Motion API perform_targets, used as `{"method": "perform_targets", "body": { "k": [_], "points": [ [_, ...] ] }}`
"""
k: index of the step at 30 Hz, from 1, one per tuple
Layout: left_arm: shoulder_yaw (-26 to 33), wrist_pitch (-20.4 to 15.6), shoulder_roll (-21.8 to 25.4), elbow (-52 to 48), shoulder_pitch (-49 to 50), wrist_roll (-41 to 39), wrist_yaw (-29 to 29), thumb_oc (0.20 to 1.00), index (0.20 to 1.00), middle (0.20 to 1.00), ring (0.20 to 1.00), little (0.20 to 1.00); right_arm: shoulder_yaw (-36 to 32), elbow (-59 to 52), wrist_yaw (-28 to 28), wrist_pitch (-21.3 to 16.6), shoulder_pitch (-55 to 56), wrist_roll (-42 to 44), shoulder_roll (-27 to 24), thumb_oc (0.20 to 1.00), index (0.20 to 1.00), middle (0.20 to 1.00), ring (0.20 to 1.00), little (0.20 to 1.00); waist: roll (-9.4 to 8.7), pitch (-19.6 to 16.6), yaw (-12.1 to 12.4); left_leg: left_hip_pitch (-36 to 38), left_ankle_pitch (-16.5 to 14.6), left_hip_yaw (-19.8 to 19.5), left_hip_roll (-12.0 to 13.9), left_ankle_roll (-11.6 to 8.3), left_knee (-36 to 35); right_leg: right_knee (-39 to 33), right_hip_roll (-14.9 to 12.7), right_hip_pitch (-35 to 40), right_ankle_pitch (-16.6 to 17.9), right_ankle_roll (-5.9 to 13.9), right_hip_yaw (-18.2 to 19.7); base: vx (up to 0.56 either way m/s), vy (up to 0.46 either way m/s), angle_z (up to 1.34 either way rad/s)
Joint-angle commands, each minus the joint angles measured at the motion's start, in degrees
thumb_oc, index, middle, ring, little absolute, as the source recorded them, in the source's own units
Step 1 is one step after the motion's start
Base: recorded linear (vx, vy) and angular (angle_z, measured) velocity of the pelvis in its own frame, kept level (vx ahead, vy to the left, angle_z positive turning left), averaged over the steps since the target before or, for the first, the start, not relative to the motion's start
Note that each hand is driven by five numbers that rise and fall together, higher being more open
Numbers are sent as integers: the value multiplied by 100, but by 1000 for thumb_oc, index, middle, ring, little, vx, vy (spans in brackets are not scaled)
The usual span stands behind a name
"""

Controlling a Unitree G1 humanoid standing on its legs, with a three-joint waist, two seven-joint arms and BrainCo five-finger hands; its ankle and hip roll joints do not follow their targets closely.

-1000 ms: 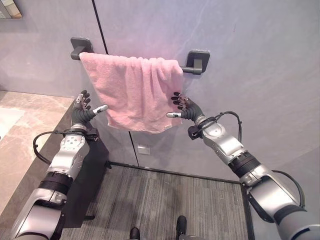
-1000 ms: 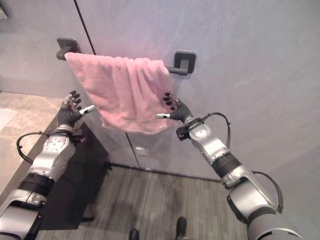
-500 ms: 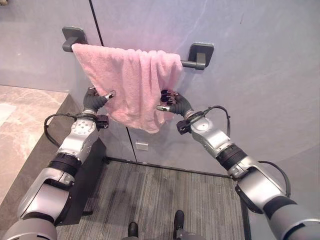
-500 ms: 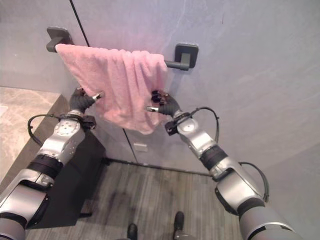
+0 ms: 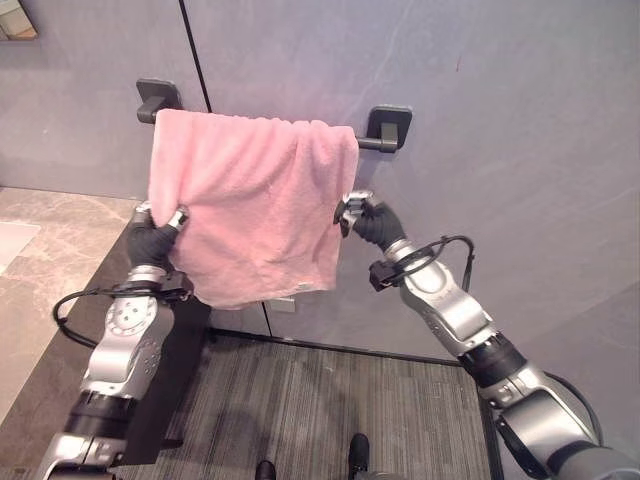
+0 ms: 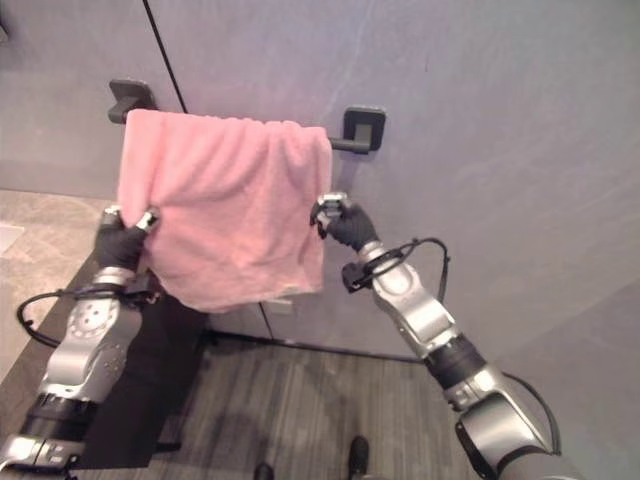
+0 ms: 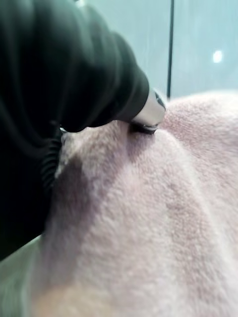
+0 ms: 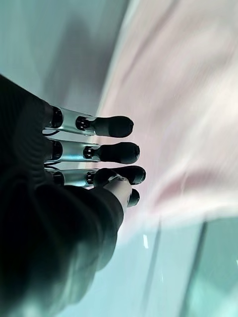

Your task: Put brush and paste in cup on sink, flatten towel.

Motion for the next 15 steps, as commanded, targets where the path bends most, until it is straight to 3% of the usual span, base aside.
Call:
{"method": "perform_targets", "body": {
  "k": [1,3,4,5,6,7,11,15],
  "points": [
    [135,-553,214,42,-474,298,181,200,200,200,200,200,-170,-99,114,-677,-421,-105,147,200,200,200,200,200,-112,-107,77,222,-128,111,-184,257,46,-7,-671,564,-100,710,-10,0,0,0],
    [315,-588,163,-111,-373,435,260,200,200,200,200,200,-175,-184,130,-721,-369,-100,237,200,200,200,200,200,-111,-102,104,210,-127,97,-191,261,46,-7,-675,557,-113,708,-23,0,0,0],
    [346,-581,160,-106,-348,533,302,247,247,247,247,247,-144,-137,122,-718,-366,-167,243,200,200,200,200,200,-113,-94,113,197,-122,90,-189,261,46,-7,-678,551,-116,703,-24,-30,-3,3],
    [358,-587,175,-80,-338,629,326,260,260,260,260,260,-128,-44,68,-693,-398,-322,234,297,297,297,297,297,-115,-86,128,184,-117,88,-188,258,46,-7,-681,542,-117,701,-27,-51,-2,4],
    [355,-590,157,2,-359,639,338,235,235,235,235,235,-68,126,22,-628,-422,-332,264,674,674,674,674,674,-122,-69,141,162,-106,85,-193,256,46,-7,-686,520,-102,699,-22,-56,-2,5],
    [303,-566,135,87,-387,633,370,209,209,209,209,209,-7,226,4,-562,-441,-370,265,1000,1000,1000,1000,1000,-124,-60,148,147,-97,78,-192,254,46,-7,-688,507,-98,694,-23,-56,-5,7],
    [-6,-505,231,360,-716,602,358,200,200,200,200,200,188,1244,-173,-166,-765,-842,99,1000,1000,1000,1000,1000,-111,33,190,-62,-13,2,-216,242,46,-7,-719,352,-34,687,-74,-81,-4,9],
    [-50,-531,264,383,-813,583,351,200,200,200,200,200,144,1776,-347,-76,-1099,-1125,-79,1000,1000,1000,1000,1000,-106,100,232,-203,34,-19,-221,241,46,-7,-732,219,19,684,-80,-51,-1,6]
  ]
}}
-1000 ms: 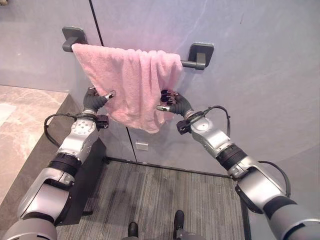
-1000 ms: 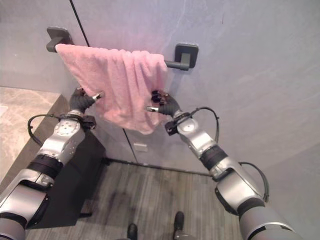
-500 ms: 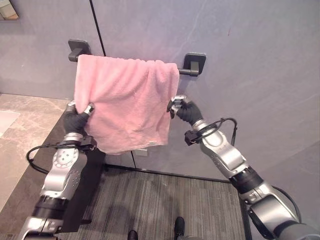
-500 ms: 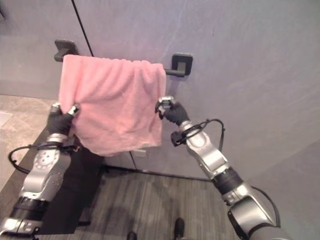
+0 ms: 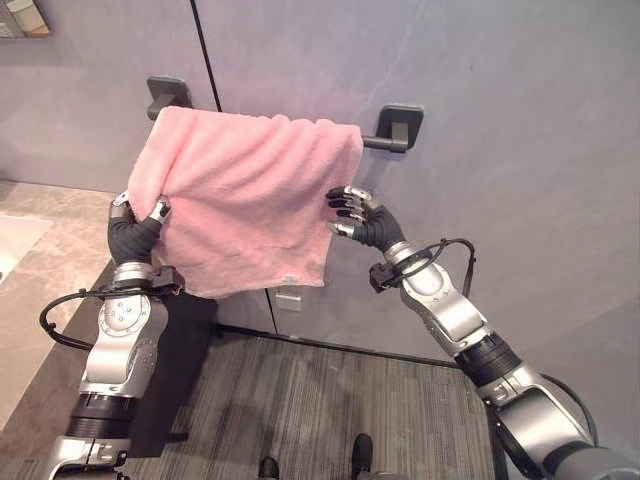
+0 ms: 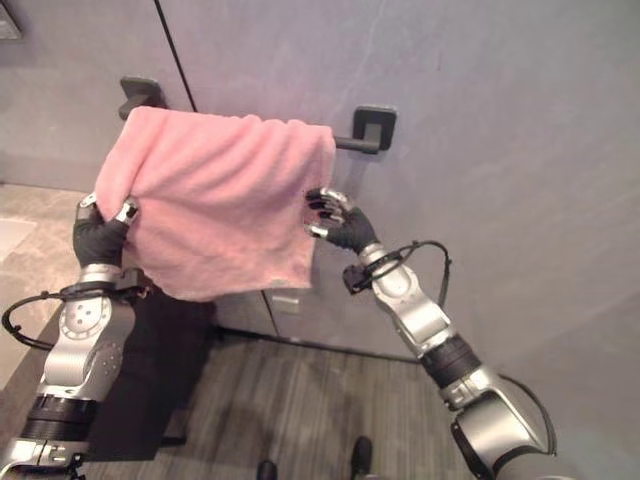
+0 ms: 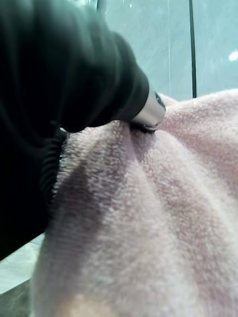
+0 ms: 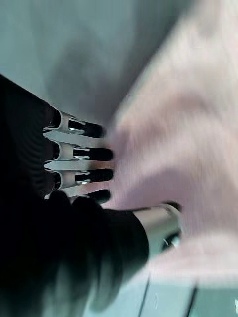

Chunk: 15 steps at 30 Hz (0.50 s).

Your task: Put brush and paste in cup on sink, flatten towel.

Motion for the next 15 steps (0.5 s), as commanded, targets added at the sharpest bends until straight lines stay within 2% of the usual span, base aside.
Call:
{"method": "perform_targets", "body": {
  "k": [1,9,15],
  "points": [
    [-18,-399,462,-99,-383,141,97,200,200,200,200,200,-274,-75,-366,-73,-766,-362,-266,1000,1000,1000,1000,1000,-150,122,132,9,-32,132,-214,275,17,-9,-694,363,22,708,86,-15,2,9],
    [-77,-372,461,-19,-416,108,55,200,200,200,200,200,-449,448,-498,64,-836,-565,-351,1000,1000,1000,1000,1000,-122,126,143,72,-66,181,-242,306,17,-9,-680,375,-3,714,151,21,5,0],
    [-112,-353,386,-21,-378,112,22,200,200,200,200,200,-404,448,-404,6,-889,-134,-205,1000,1000,1000,1000,1000,-117,100,160,105,-77,196,-238,301,17,-9,-680,389,-19,714,174,18,3,-1]
  ]
}}
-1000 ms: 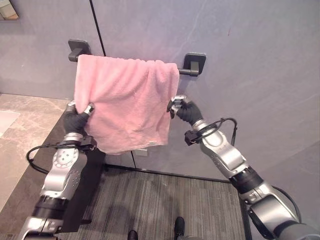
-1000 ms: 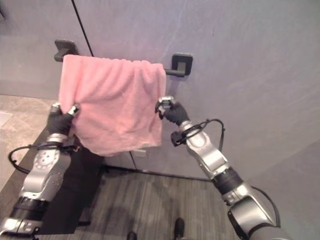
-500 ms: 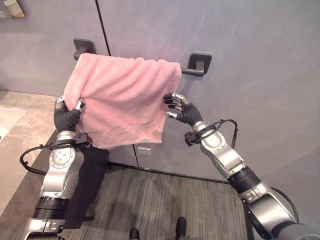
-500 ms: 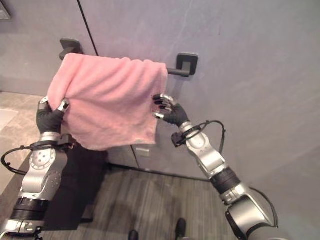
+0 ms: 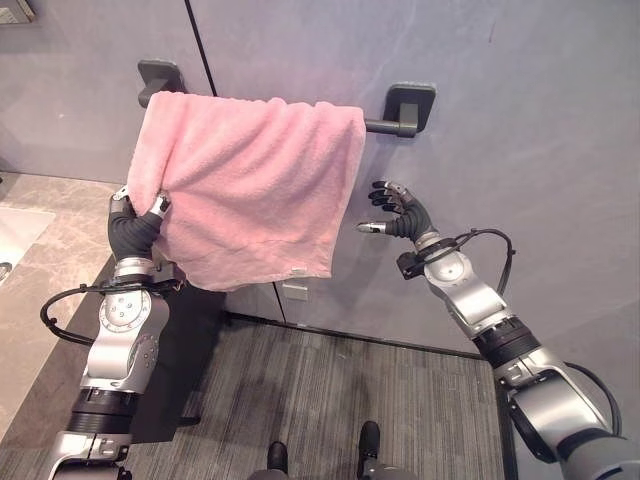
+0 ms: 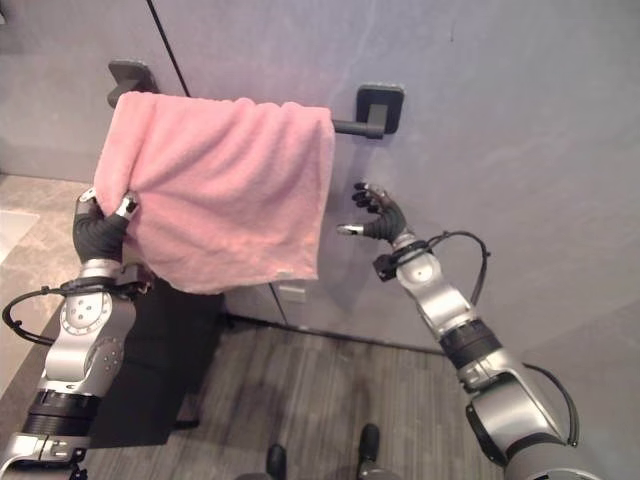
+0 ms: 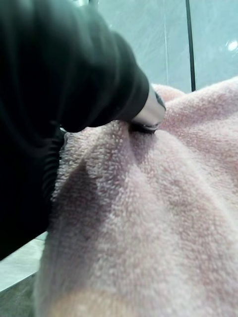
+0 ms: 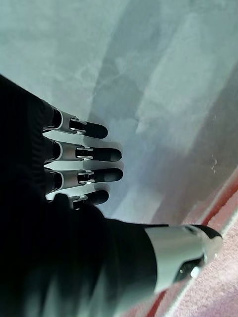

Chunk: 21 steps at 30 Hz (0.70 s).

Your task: Put brush and paste in cup on sink, flatten towel.

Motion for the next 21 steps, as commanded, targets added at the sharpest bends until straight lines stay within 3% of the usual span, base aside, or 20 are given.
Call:
{"method": "perform_targets", "body": {
  "k": [1,13,15,16,17,18,21],
  "points": [
    [-136,-334,376,-24,-350,112,11,200,200,200,200,200,-186,-67,-64,-206,-767,380,179,1000,1000,1000,1000,1000,-267,2,115,176,-94,174,-251,303,18,-8,-701,477,-51,720,166,0,0,0],
    [-276,-259,319,11,-376,49,-14,200,200,200,200,200,147,-212,47,-203,-1173,909,502,1000,1000,1000,1000,1000,-371,-56,192,254,-126,151,-228,306,18,-8,-662,592,-108,698,132,2,0,1],
    [-321,-235,325,27,-380,45,-35,200,200,200,200,200,186,-166,50,-164,-1203,909,538,752,752,752,752,752,-387,-68,213,261,-131,141,-234,311,18,-8,-665,614,-112,697,111,6,3,2],
    [-320,-235,329,24,-380,40,-37,200,200,200,200,200,188,-155,47,-166,-1213,920,545,476,476,476,476,476,-392,-70,214,265,-136,137,-237,312,18,-8,-667,620,-111,698,109,0,0,0],
    [-320,-235,329,24,-380,40,-37,200,200,200,200,200,188,-155,47,-166,-1213,920,545,476,476,476,476,476,-392,-69,214,265,-136,137,-237,312,18,-8,-667,620,-111,698,109,0,0,0],
    [-336,-224,308,15,-355,25,-60,200,200,200,200,200,203,-109,60,-161,-1213,950,586,200,200,200,200,200,-401,-85,236,283,-148,128,-243,320,18,-8,-671,639,-117,697,111,0,0,0],
    [-350,-206,293,2,-327,-1,-96,200,200,200,200,200,218,-58,73,-151,-1198,954,610,200,200,200,200,200,-402,-90,250,303,-157,125,-245,326,21,-8,-671,670,-124,692,104,0,0,0]
  ]
}}
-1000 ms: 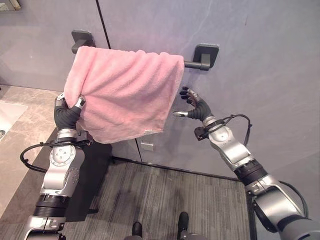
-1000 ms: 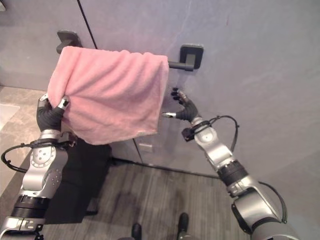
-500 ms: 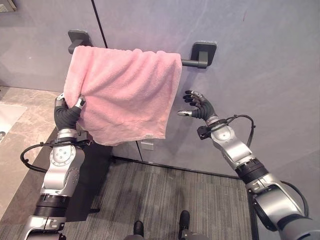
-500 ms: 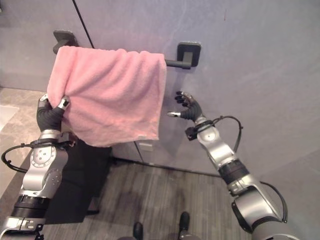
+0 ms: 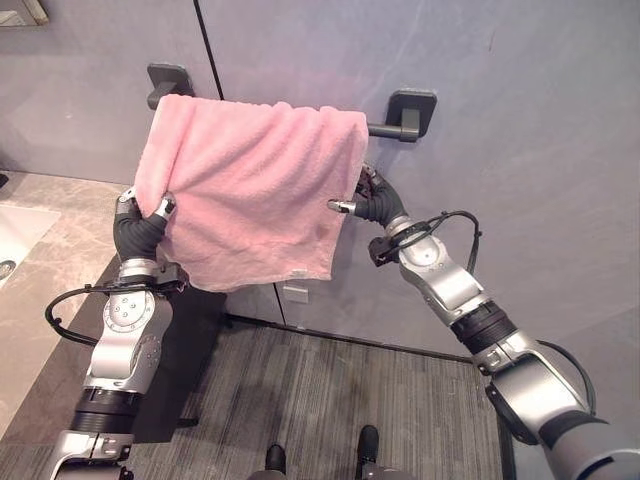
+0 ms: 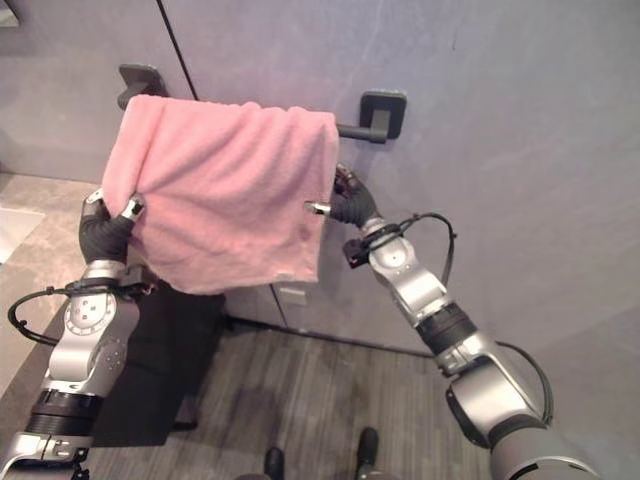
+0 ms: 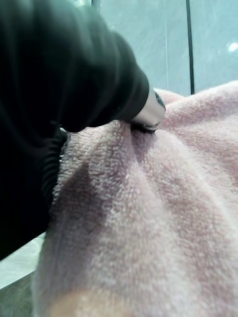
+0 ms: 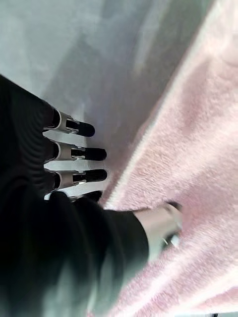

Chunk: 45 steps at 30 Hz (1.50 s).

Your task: Put brush and paste in cup on sink, flatten towel.

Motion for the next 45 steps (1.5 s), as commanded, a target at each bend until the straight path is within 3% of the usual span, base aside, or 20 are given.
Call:
{"method": "perform_targets", "body": {
  "k": [1,7,12,17,24,29,37,45],
  "points": [
    [-160,-211,295,-22,-282,-14,-57,200,200,200,200,200,-143,63,31,-153,-539,167,107,200,200,200,200,200,-359,-80,211,216,-162,158,-268,333,26,-8,-691,563,-119,674,123,11,6,4],
    [-160,-112,326,29,-228,308,-38,200,200,200,200,200,-332,-79,-40,-192,-149,210,89,200,200,200,200,200,-338,-135,193,302,-199,132,-271,342,29,-8,-700,684,-136,663,82,4,6,2],
    [63,-30,280,-152,-66,740,39,200,200,200,200,200,-649,-943,-2,-260,292,1,-128,200,200,200,200,200,-300,-242,79,461,-270,152,-269,361,26,103,-714,769,-219,652,89,9,16,4],
    [205,-205,434,-261,-540,926,328,200,200,200,200,200,-719,-1602,7,-543,-112,224,-292,200,200,200,200,200,-303,-335,-19,553,-284,174,-250,351,19,180,-718,811,-261,665,96,0,0,0],
    [440,-458,423,-311,-870,1062,686,200,200,200,200,200,-532,-1983,36,-754,-543,339,-86,200,200,200,200,200,-327,-419,-110,516,-269,199,-262,327,19,133,-721,793,-239,662,120,0,0,0],
    [445,-477,340,-212,-770,1047,701,200,200,200,200,200,-386,-1820,65,-695,-411,294,42,200,200,200,200,200,-311,-426,-119,470,-247,196,-279,326,19,53,-743,788,-174,658,109,-23,3,0],
    [-112,51,-30,824,-126,774,193,200,200,200,200,200,-236,-817,46,-325,196,56,186,200,200,200,200,200,-213,-379,-90,435,-194,199,-302,334,19,11,-773,753,-108,638,125,-14,0,0],
    [-389,270,-225,1422,-12,878,92,200,200,200,200,200,-226,-219,-18,-246,257,23,253,200,200,200,200,200,-155,-388,-118,410,-158,180,-290,315,19,11,-758,744,-99,628,136,-3,-3,-1]
  ]
}}
